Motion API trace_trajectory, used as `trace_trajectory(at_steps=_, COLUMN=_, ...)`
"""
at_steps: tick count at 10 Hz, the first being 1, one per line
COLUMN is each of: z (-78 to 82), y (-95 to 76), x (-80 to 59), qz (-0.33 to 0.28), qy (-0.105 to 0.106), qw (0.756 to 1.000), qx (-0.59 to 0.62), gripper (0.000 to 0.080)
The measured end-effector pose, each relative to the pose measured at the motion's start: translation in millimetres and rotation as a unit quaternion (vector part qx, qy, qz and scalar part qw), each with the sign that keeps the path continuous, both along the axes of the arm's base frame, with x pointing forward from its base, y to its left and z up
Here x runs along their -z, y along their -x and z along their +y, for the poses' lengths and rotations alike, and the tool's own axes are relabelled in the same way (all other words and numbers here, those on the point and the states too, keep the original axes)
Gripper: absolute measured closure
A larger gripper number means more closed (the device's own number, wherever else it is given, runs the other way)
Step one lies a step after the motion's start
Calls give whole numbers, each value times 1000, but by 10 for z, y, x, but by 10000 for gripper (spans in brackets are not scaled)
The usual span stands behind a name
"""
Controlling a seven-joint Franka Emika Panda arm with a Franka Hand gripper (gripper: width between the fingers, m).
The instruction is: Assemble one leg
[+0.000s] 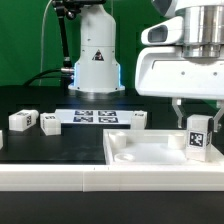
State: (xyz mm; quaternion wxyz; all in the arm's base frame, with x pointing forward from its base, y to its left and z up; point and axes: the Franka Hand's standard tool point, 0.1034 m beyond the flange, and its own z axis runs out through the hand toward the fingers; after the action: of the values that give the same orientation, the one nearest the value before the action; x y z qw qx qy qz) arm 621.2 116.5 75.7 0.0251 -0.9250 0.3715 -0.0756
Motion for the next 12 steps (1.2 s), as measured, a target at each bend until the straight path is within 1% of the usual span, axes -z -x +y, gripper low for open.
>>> trace_trajectory(at_steps=2, z=-2, y=13, x=3, qz=-2, qy=-14, qw=992, qx=122, gripper=509)
trace_trajectory(at_steps=4, z=-10, y=24, x=5, qz=-2, qy=-31, qw=971, qx=237, gripper=509)
trace_trajectory(at_steps=5, z=-7, y=23, x=8, qz=-3, qy=-34, qw=964, qx=263, gripper=508)
trace_trajectory(at_steps=6, z=-1, y=24, x=13, qz=4, qy=-40, qw=941, qx=335, gripper=506)
trace_trajectory(at_steps=7, z=-15, y=10, x=12, qz=4, qy=-45, qw=927, qx=371, gripper=506)
trace_trajectory(at_steps=9, z=-31, y=10, x=10, qz=7, qy=-59, qw=904, qx=423, gripper=506)
trace_trajectory(at_steps=10, z=-23, y=11, x=9, qz=7, qy=-61, qw=897, qx=438, gripper=506)
trace_trajectory(at_steps=12, z=-23, y=11, x=11, qz=7, qy=-60, qw=902, qx=427, gripper=498)
